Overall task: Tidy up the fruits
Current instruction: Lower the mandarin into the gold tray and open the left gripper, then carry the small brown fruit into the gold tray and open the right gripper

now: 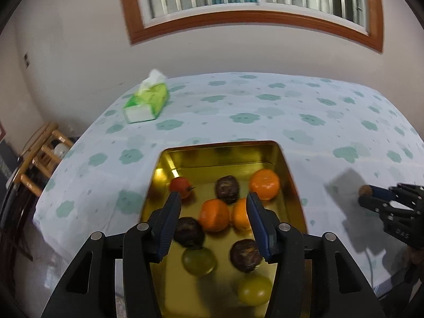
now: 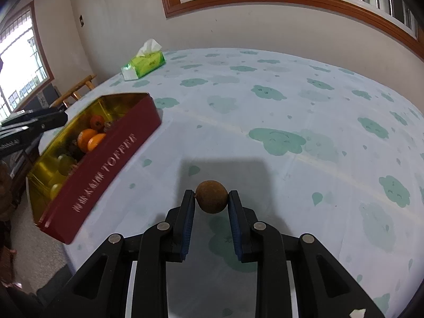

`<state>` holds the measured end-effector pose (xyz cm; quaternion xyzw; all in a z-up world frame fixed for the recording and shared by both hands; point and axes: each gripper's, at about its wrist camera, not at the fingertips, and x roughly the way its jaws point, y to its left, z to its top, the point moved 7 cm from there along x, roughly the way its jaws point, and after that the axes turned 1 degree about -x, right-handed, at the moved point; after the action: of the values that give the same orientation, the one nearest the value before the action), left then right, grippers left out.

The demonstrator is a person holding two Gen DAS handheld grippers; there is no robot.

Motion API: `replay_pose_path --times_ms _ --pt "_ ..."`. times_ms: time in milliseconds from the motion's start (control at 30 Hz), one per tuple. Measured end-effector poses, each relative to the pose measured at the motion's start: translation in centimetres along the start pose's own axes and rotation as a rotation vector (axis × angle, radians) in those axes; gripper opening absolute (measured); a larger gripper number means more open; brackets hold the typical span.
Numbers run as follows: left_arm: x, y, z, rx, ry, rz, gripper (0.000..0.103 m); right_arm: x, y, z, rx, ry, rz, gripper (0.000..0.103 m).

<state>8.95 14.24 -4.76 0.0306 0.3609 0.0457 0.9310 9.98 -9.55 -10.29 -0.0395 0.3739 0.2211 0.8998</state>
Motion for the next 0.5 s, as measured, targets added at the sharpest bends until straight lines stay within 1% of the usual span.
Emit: replay_pose_path --times_ms 133,200,267,367,500 --pt "-0.5 3.3 -0.6 -0.087 -0.014 0.072 0.053 -1.2 1.8 0.6 -0.023 -0.02 0.027 0.023" --pt "-0.6 4.5 -0.8 -0.102 -0.015 0.093 0.052 -1.9 3.1 1.3 -0.045 -0.035 0.045 0.023" --pt "-0.8 5.7 -1.2 -0.113 -0.016 0.13 0.053 -2.3 4.4 1.9 -0.061 -0.044 0.072 0.023" --pt "-1.0 6.8 -1.9 -0.128 -0.012 0.134 0.053 -2.9 6.9 3.1 -0.084 -0.059 0.129 0.024" --pt "-1.2 7.8 -2.7 -0.148 -0.003 0.125 0.053 -2.9 10.8 4.3 -0.123 -0.055 0.214 0.024"
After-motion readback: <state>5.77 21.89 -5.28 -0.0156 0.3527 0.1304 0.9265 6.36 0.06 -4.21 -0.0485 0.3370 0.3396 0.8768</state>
